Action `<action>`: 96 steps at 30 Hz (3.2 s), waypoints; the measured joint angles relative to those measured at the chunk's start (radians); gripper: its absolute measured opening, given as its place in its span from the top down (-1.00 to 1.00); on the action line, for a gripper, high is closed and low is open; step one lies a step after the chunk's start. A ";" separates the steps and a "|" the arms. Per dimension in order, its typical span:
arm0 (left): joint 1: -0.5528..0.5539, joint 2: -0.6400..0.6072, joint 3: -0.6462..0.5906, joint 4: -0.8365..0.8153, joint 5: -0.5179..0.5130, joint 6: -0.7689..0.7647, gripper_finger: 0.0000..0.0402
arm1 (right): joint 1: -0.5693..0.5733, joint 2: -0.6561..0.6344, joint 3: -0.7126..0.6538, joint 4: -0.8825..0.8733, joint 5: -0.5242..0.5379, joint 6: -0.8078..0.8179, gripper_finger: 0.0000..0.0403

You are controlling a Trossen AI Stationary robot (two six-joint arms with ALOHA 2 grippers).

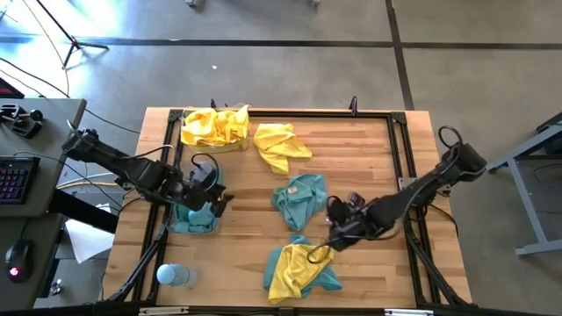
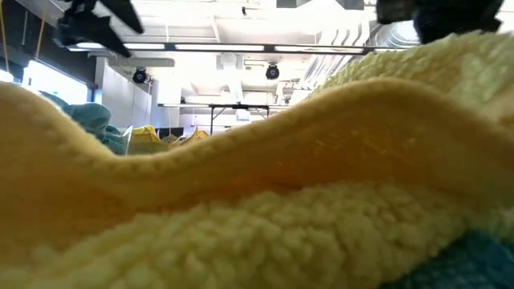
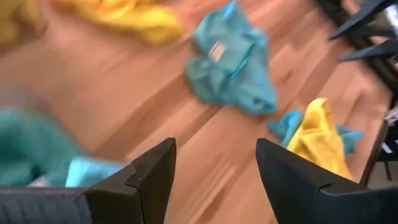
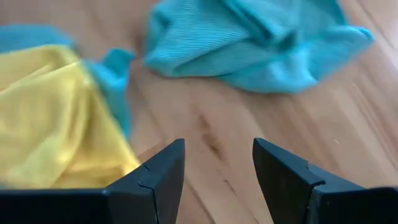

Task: Sort microfiber towel by color & place in baskets
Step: Put the yellow microfiber cloth into the top transparent bin

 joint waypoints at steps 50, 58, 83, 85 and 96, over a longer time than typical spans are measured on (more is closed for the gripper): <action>-0.038 0.469 0.181 0.401 -0.098 0.406 -0.05 | -0.001 0.115 -0.059 0.457 -0.377 -0.942 0.97; -0.006 0.469 0.181 0.414 -0.203 0.399 -0.05 | -0.043 -0.241 -0.059 0.254 -0.123 -0.869 0.99; 0.439 0.468 0.505 0.572 -0.041 0.979 -0.05 | -0.426 -0.557 -0.059 0.106 0.069 -0.786 1.00; 0.475 0.468 0.520 0.565 0.022 1.018 -0.07 | -0.462 -0.545 -0.059 0.145 0.061 -0.792 1.00; 0.626 0.468 0.531 0.555 0.163 1.107 -0.37 | -0.655 -0.432 -0.059 0.388 -0.093 -0.811 1.00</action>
